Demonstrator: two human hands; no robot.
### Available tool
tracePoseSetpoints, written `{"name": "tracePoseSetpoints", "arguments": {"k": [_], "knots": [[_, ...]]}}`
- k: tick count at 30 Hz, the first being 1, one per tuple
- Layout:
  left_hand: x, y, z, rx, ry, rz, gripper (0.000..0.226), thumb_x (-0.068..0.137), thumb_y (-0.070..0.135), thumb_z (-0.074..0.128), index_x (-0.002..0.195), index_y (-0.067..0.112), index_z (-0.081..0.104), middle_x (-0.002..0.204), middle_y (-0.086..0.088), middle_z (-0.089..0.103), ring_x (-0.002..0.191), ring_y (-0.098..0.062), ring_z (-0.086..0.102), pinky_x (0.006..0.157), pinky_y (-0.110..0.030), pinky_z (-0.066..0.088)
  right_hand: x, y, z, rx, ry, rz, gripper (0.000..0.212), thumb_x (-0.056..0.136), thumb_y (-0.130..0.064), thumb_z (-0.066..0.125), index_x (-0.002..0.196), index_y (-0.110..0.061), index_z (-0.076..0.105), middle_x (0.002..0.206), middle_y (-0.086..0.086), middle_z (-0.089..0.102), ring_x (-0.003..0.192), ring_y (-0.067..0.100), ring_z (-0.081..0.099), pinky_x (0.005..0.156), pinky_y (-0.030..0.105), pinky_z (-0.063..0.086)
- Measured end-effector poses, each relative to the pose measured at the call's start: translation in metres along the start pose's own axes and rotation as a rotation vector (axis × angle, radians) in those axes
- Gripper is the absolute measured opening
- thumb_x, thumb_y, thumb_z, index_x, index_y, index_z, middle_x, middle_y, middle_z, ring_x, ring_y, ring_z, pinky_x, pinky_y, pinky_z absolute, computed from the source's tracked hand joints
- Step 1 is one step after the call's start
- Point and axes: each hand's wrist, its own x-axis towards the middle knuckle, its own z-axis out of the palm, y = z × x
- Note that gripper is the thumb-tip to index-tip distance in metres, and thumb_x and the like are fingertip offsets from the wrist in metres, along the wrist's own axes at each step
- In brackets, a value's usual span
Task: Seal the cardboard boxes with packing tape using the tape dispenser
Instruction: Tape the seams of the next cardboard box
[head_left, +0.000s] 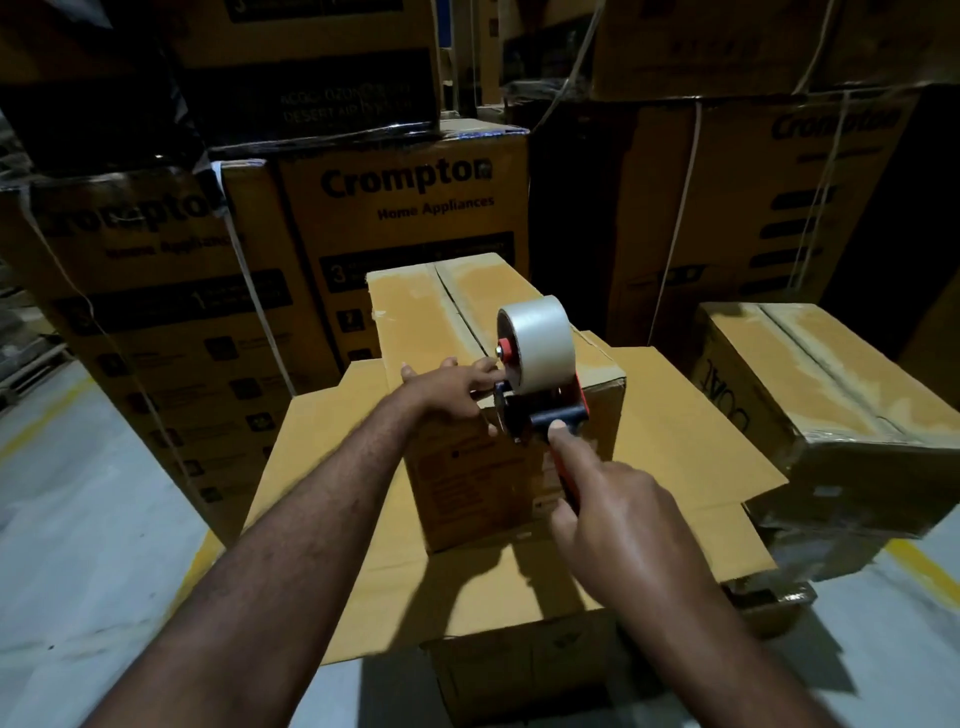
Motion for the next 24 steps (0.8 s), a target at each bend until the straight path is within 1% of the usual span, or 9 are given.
{"name": "tracePoseSetpoints", "arguments": {"k": [4, 10, 12, 14, 16, 17, 19, 21, 24], "knots": [[-0.007, 0.001, -0.002, 0.015, 0.0, 0.02, 0.079, 0.088, 0.042, 0.073, 0.155, 0.04, 0.03, 0.168, 0.01, 0.01, 0.156, -0.025, -0.005, 0.109, -0.08, -0.007, -0.029, 0.002, 0.003, 0.029, -0.057, 0.029, 0.069, 0.099, -0.033, 0.049, 0.151, -0.044, 0.006, 0.115, -0.009, 0.057, 0.094, 0.005, 0.056, 0.079, 0.019, 0.05], [-0.018, 0.02, -0.006, 0.046, -0.032, 0.072, 0.076, 0.093, 0.031, 0.069, 0.157, 0.029, 0.029, 0.169, 0.0, 0.005, 0.156, -0.025, -0.003, 0.115, -0.072, -0.007, -0.026, 0.015, 0.015, 0.003, -0.031, 0.04, 0.069, 0.099, -0.032, 0.049, 0.153, -0.042, 0.007, 0.117, -0.008, 0.058, 0.095, 0.006, 0.057, 0.08, 0.021, 0.052], [-0.017, 0.026, -0.002, 0.033, -0.021, 0.136, 0.076, 0.092, 0.028, 0.07, 0.156, 0.024, 0.031, 0.166, -0.006, 0.02, 0.155, -0.027, 0.011, 0.119, -0.066, -0.007, -0.028, 0.018, 0.02, 0.012, -0.043, 0.048, 0.069, 0.1, -0.032, 0.048, 0.153, -0.042, 0.005, 0.119, -0.008, 0.057, 0.094, 0.005, 0.055, 0.076, 0.017, 0.048], [-0.011, 0.029, 0.009, 0.034, -0.012, 0.186, 0.073, 0.086, 0.03, 0.073, 0.15, 0.019, 0.038, 0.149, -0.006, 0.051, 0.144, -0.029, 0.038, 0.122, -0.057, -0.004, -0.03, 0.022, 0.024, 0.015, -0.044, 0.053, 0.07, 0.1, -0.032, 0.047, 0.153, -0.043, 0.003, 0.121, -0.009, 0.055, 0.093, 0.003, 0.054, 0.073, 0.014, 0.044], [-0.008, 0.031, 0.014, 0.038, -0.018, 0.198, 0.071, 0.083, 0.034, 0.074, 0.144, 0.017, 0.043, 0.136, -0.003, 0.059, 0.132, -0.025, 0.05, 0.123, -0.05, 0.0, -0.032, 0.026, 0.026, 0.023, -0.047, 0.068, 0.07, 0.101, -0.033, 0.047, 0.153, -0.044, 0.001, 0.122, -0.01, 0.053, 0.093, 0.003, 0.053, 0.074, 0.014, 0.045], [-0.009, 0.032, 0.012, 0.022, -0.034, 0.2, 0.073, 0.082, 0.037, 0.073, 0.145, 0.018, 0.043, 0.141, -0.003, 0.055, 0.133, -0.025, 0.048, 0.123, -0.049, 0.0, -0.033, 0.028, 0.028, 0.016, -0.051, 0.072, 0.071, 0.101, -0.034, 0.047, 0.152, -0.045, 0.0, 0.123, -0.01, 0.052, 0.094, 0.003, 0.053, 0.075, 0.015, 0.047], [-0.017, 0.034, 0.001, -0.055, -0.106, 0.179, 0.076, 0.082, 0.044, 0.066, 0.15, 0.023, 0.041, 0.156, -0.004, 0.039, 0.145, -0.028, 0.028, 0.122, -0.048, 0.002, -0.034, 0.03, 0.03, 0.011, -0.055, 0.069, 0.072, 0.1, -0.034, 0.048, 0.151, -0.047, -0.001, 0.122, -0.012, 0.052, 0.094, 0.002, 0.053, 0.075, 0.014, 0.046], [-0.022, 0.033, -0.006, -0.147, -0.142, 0.143, 0.059, 0.094, 0.038, 0.061, 0.149, 0.026, 0.044, 0.161, -0.006, 0.027, 0.15, -0.032, 0.011, 0.122, -0.048, 0.008, -0.035, 0.031, 0.031, 0.026, -0.065, 0.065, 0.074, 0.1, -0.035, 0.049, 0.151, -0.048, -0.003, 0.121, -0.013, 0.052, 0.092, 0.002, 0.052, 0.073, 0.013, 0.044], [-0.015, 0.03, -0.002, -0.079, -0.116, 0.115, 0.05, 0.101, 0.026, 0.058, 0.149, 0.026, 0.045, 0.157, -0.007, 0.032, 0.147, -0.034, 0.019, 0.123, -0.05, 0.017, -0.038, 0.028, 0.032, 0.016, -0.085, 0.067, 0.076, 0.101, -0.034, 0.047, 0.151, -0.048, -0.007, 0.121, -0.01, 0.052, 0.089, 0.003, 0.049, 0.072, 0.014, 0.039]]}}
